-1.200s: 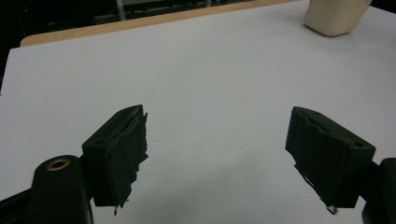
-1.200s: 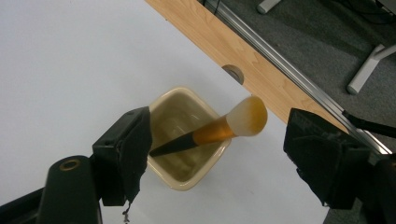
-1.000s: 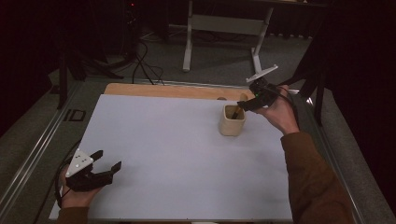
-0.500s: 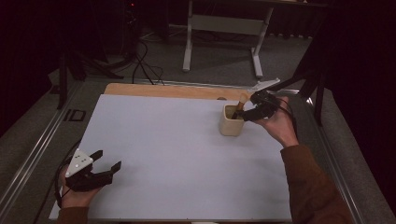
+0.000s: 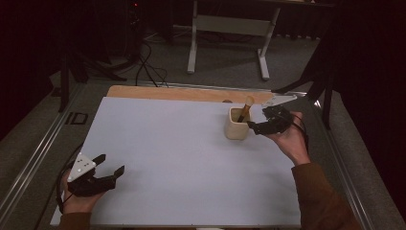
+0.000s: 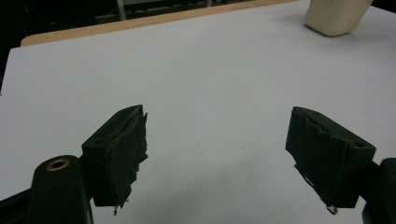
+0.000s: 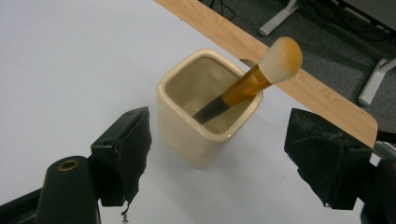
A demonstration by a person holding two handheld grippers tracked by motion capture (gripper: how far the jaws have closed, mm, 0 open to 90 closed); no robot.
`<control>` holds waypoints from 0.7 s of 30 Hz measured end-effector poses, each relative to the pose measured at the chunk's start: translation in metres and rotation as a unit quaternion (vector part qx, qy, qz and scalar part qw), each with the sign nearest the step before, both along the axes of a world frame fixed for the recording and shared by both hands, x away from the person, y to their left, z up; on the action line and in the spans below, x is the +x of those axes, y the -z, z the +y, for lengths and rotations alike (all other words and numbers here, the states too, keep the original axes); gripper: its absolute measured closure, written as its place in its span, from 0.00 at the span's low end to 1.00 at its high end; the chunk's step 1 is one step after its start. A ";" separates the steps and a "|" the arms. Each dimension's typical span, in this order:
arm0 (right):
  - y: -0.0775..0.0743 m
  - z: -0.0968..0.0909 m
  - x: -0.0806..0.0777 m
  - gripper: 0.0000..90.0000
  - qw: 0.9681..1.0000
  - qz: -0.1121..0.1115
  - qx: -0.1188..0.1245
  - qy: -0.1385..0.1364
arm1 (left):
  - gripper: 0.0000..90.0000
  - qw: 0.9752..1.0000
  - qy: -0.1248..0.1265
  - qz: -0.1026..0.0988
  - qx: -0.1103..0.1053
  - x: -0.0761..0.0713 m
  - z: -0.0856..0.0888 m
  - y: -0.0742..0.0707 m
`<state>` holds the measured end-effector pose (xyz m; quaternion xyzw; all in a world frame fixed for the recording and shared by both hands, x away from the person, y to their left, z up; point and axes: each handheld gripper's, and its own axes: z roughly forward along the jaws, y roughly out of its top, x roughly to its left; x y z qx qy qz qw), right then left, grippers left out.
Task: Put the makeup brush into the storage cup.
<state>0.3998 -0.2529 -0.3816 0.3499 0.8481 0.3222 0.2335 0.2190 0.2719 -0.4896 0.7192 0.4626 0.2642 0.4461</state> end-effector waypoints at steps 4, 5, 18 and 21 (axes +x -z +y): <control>0.003 -0.002 -0.006 0.24 1.000 -0.007 0.008 -0.002 | 0.23 1.000 0.000 0.000 0.000 0.000 0.001 0.000; 0.004 -0.001 -0.007 0.24 1.000 -0.008 0.009 -0.001 | 0.23 1.000 0.000 -0.001 0.001 0.000 0.001 0.000; 0.014 -0.003 -0.027 0.26 0.999 -0.031 0.031 -0.004 | 0.23 1.000 -0.002 -0.002 0.000 -0.001 0.002 -0.001; 0.017 -0.004 -0.032 0.26 0.999 -0.038 0.038 -0.003 | 0.23 1.000 -0.002 -0.002 0.001 -0.001 0.001 -0.001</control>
